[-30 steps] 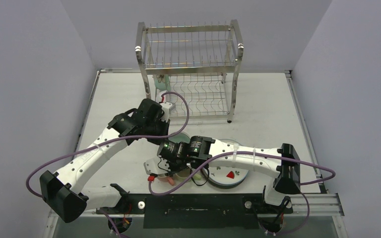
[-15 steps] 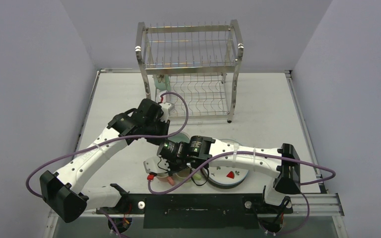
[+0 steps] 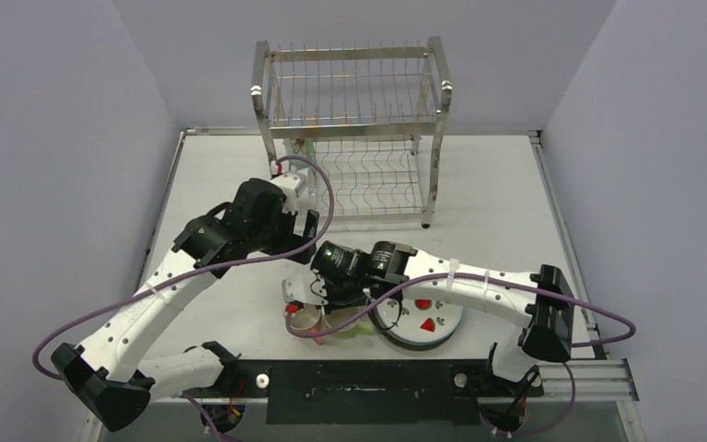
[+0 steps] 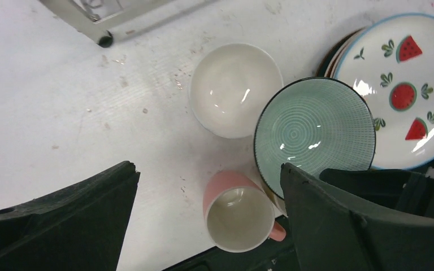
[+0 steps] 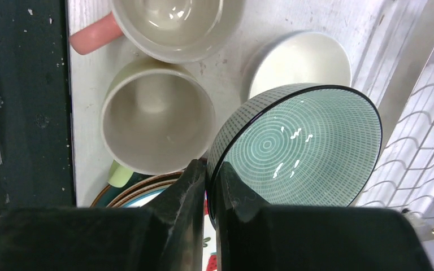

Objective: Load the mixed dishes into the dish rack
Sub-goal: Pick up the bowl from the center of the board, then insert the bowl into the dish rack.

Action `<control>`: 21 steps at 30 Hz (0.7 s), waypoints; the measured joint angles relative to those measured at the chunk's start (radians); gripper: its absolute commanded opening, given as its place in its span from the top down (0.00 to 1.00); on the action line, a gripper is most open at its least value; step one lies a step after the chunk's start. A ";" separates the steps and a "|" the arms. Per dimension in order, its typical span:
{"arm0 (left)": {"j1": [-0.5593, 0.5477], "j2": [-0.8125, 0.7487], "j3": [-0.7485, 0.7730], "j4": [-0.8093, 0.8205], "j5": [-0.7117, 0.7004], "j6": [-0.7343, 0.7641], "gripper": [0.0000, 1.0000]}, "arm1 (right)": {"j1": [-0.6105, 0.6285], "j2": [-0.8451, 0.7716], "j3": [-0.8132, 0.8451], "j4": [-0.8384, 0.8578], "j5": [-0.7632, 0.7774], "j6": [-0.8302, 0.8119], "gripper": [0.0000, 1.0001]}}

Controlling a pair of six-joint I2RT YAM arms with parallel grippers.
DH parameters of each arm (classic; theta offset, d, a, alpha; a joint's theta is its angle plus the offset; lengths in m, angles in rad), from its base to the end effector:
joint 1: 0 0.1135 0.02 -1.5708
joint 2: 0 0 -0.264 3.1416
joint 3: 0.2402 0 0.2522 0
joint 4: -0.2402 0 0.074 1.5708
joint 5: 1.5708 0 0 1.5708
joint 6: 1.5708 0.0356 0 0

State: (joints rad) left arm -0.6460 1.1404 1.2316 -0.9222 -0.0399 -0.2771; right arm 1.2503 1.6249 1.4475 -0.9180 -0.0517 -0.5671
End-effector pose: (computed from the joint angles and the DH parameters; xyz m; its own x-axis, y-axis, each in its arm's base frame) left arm 0.1783 -0.1326 0.3546 -0.7260 0.2050 -0.6565 0.3966 0.9046 -0.1561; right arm 0.1041 0.3196 0.2955 0.2769 -0.8687 -0.4107 -0.9562 -0.2069 -0.2071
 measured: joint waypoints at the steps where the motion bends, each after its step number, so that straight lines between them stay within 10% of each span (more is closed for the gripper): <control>1: 0.000 -0.013 0.005 0.002 -0.028 -0.002 0.03 | -0.018 -0.014 -0.015 0.013 -0.016 0.008 1.00; 21: 0.008 -0.404 -0.213 0.251 -0.461 0.074 0.03 | -0.303 -0.100 -0.214 0.502 -0.245 0.412 1.00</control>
State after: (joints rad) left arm -0.6376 0.7361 1.0183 -0.6712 -0.5007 -0.2028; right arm 0.9470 1.5246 1.2331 -0.4160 -0.2970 -0.1547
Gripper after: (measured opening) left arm 0.971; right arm 0.087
